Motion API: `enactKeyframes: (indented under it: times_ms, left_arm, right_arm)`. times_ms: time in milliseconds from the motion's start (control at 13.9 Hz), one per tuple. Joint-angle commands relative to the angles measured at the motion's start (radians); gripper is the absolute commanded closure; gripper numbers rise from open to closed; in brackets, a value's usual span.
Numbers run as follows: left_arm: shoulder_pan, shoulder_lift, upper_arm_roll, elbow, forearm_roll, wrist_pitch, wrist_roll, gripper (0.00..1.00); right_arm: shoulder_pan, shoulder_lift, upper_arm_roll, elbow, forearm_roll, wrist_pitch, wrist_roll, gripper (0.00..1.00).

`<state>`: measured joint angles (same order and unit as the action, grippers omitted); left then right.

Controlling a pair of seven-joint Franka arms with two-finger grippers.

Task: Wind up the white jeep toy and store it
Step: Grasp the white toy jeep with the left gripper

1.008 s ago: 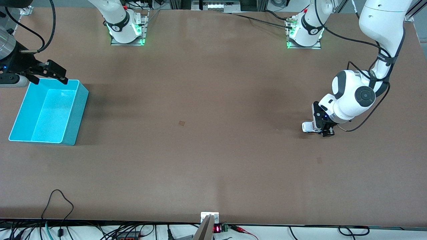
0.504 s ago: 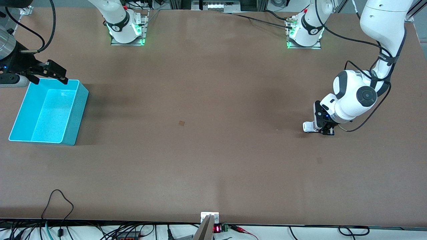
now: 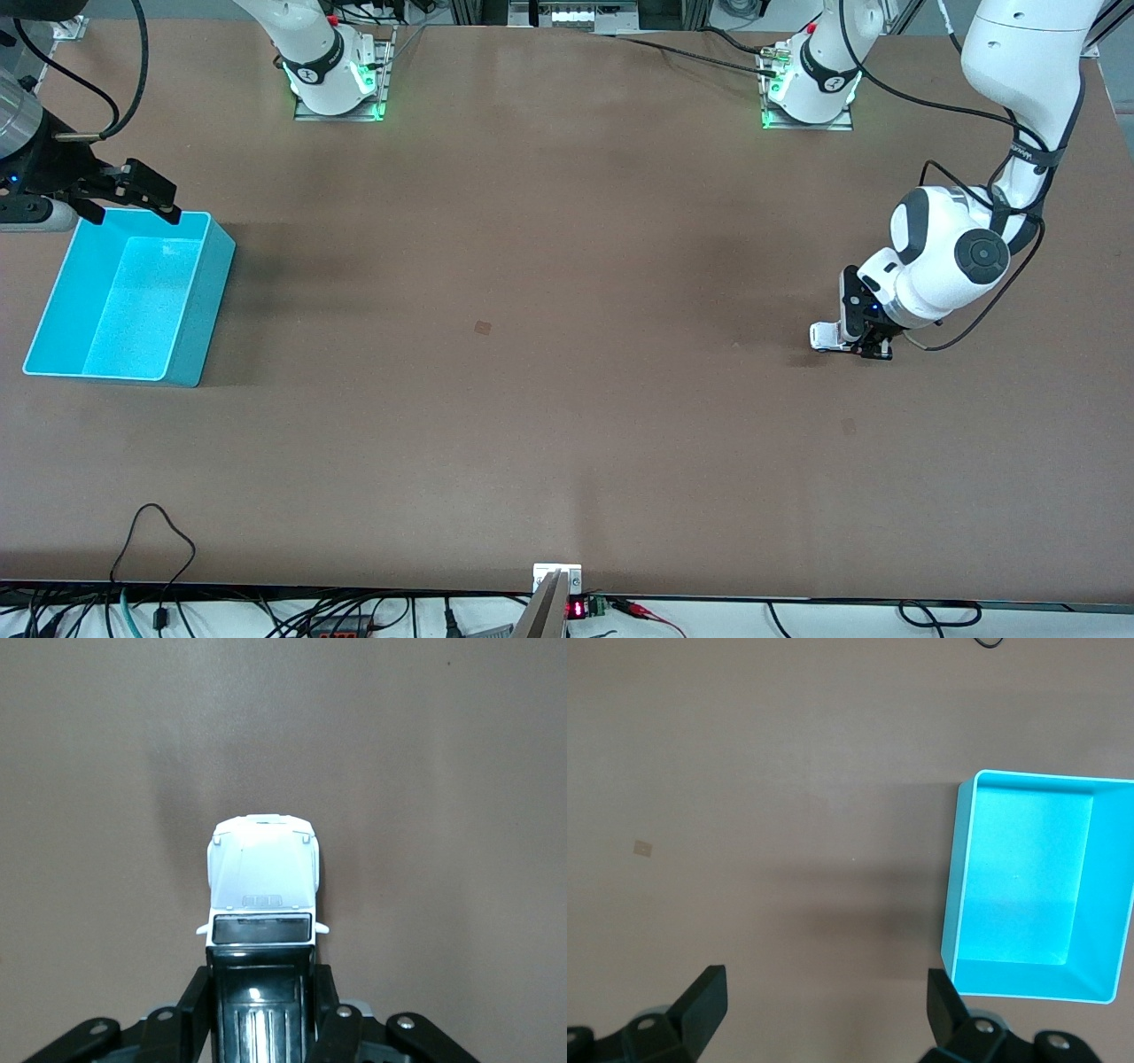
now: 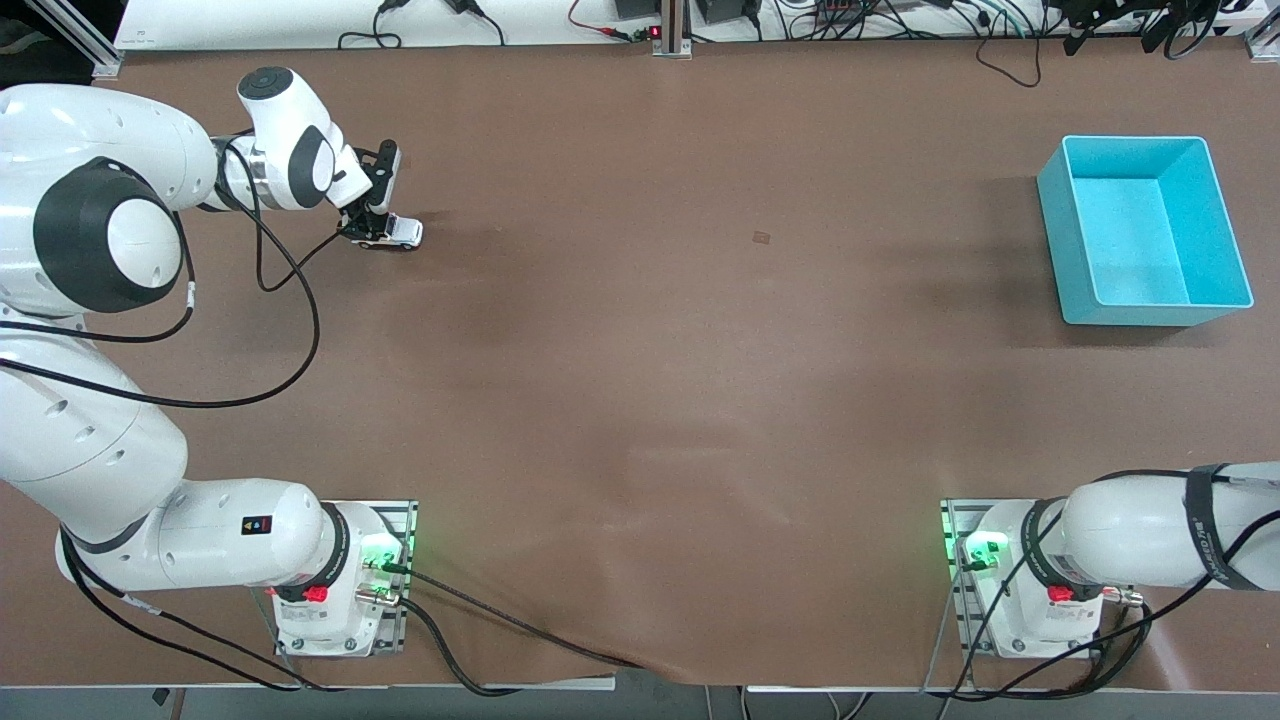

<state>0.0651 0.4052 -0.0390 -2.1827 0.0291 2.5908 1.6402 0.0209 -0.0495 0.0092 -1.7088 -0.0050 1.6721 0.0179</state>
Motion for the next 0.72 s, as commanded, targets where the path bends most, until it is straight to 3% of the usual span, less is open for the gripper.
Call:
enactKeyframes:
  times_ms: [0,648]
  left_arm:
    - [0.031,0.035,-0.001,0.008,0.012,-0.003,0.033,0.73]
    - [0.235,0.161,-0.001,0.122,0.012,-0.011,0.248,0.73]
  right_arm:
    - [0.001,-0.003,0.000,0.012,0.017,-0.014,-0.016,0.00]
    - [0.001,-0.003,0.000,0.012,0.030,-0.011,-0.016,0.00]
